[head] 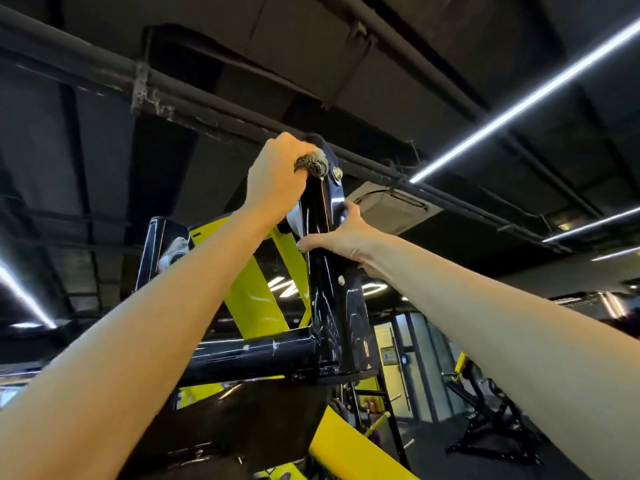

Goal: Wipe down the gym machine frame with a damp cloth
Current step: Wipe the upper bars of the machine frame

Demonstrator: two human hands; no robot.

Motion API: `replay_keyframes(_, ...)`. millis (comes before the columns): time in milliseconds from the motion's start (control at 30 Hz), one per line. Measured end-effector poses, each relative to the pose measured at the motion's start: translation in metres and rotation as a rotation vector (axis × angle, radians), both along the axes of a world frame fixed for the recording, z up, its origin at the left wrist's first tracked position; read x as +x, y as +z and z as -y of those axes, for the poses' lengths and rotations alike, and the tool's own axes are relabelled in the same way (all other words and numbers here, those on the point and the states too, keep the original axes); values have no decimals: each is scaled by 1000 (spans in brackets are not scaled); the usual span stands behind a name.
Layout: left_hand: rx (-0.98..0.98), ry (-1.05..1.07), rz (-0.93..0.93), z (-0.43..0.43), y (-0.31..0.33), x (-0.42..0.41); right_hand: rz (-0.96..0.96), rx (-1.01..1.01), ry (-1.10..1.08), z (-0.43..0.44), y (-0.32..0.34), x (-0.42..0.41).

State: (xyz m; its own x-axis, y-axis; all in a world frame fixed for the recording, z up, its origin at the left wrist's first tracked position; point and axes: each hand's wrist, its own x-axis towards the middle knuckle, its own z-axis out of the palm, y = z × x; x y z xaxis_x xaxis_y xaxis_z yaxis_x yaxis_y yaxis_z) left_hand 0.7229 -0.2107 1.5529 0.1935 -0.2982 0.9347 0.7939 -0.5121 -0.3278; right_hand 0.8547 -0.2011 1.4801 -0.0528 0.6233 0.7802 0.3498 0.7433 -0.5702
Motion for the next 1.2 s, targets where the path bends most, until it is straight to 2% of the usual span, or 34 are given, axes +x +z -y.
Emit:
replay_keyframes(67,-22,27,-49,3,7,-3,-8,7,4,-4,-2,-1)
replay_keyframes(167,-76,-12,29,8,47,-2,-48,25,9,-11,-4,-1)
replay_keyframes(233,-74,88,40,16,57,11,-50,26,17,-13,-3,-1)
replay_keyframes(300,-55,195,-19,18,56,20,-43,17,29,-13,-2,-2)
replay_keyframes(433,-64,363,-282,21,45,15,-49,17,50,-12,-4,-1)
replay_keyframes(633,-95,360,-195,31,57,27,-97,40,96,-13,-7,1)
replay_keyframes(800,-150,489,-404,36,52,16,-79,30,98,-14,-8,3)
replay_keyframes(967,-67,480,-281,34,50,23,-83,46,111,-15,-8,5)
replay_keyframes(1100,-134,474,-355,38,42,17,-70,33,98,-12,-9,4)
replay_keyframes(1200,-114,432,-284,42,46,15,-65,32,102,-10,-11,5)
